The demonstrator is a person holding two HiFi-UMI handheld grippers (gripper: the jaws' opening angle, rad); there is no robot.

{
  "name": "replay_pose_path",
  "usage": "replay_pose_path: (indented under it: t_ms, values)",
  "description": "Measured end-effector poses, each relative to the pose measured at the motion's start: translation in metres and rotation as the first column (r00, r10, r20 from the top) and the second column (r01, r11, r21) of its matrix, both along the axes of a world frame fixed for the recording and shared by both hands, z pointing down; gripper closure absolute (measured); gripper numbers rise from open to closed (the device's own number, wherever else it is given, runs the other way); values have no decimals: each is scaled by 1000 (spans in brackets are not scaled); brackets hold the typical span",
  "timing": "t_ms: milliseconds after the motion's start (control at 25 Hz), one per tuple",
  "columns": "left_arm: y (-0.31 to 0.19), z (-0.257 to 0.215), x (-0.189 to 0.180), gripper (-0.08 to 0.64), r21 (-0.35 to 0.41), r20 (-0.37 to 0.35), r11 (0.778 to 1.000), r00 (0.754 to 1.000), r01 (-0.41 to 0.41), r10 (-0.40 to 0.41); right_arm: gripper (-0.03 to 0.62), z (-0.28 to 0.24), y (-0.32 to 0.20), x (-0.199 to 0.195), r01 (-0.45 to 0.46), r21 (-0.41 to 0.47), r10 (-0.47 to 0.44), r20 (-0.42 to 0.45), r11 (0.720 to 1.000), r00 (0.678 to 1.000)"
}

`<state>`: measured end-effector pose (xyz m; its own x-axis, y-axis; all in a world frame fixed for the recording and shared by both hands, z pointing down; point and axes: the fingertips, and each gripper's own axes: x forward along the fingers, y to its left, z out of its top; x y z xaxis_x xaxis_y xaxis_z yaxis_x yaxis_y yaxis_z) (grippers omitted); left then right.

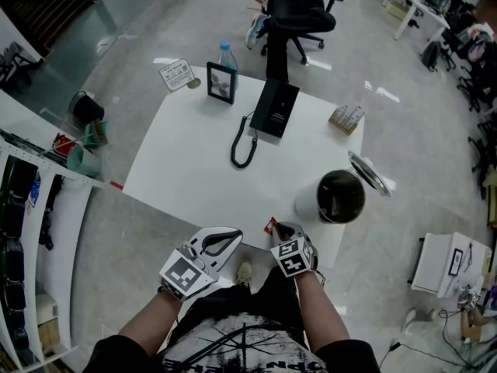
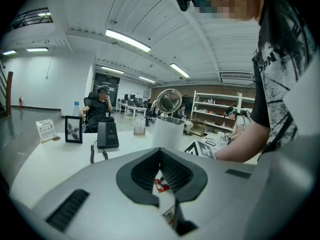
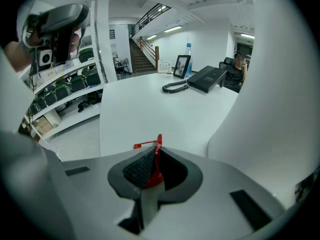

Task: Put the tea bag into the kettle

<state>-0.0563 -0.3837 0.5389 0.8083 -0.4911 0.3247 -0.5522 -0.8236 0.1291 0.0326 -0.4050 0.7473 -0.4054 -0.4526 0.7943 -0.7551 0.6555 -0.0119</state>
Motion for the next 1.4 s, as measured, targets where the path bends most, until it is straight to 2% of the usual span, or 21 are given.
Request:
replay_pose_path:
  t_ms: [280, 640, 800, 1120, 1400]
  values:
    - [-2, -6, -2, 552, 24, -17, 1000, 1000, 5, -5, 557, -21, -6, -9, -10, 42, 6, 82, 999, 997]
    - [-3, -19, -4, 552, 68, -37, 998, 999, 13, -10, 557, -101, -19, -13, -78, 194, 33, 228, 978, 973]
    - [-1, -27, -9, 552, 87, -45, 996, 999, 20, -17, 557, -142, -19, -16, -88, 289, 11, 260, 953, 966]
    - [1, -45, -11, 551, 158, -43, 987, 999, -6, 13, 557, -219, -16, -11, -130, 454, -20, 311, 881, 950]
    - [0, -61, 7, 552, 197, -55, 979, 997, -51, 63, 557, -247, -21, 10, -166, 515, 6, 299, 841, 954]
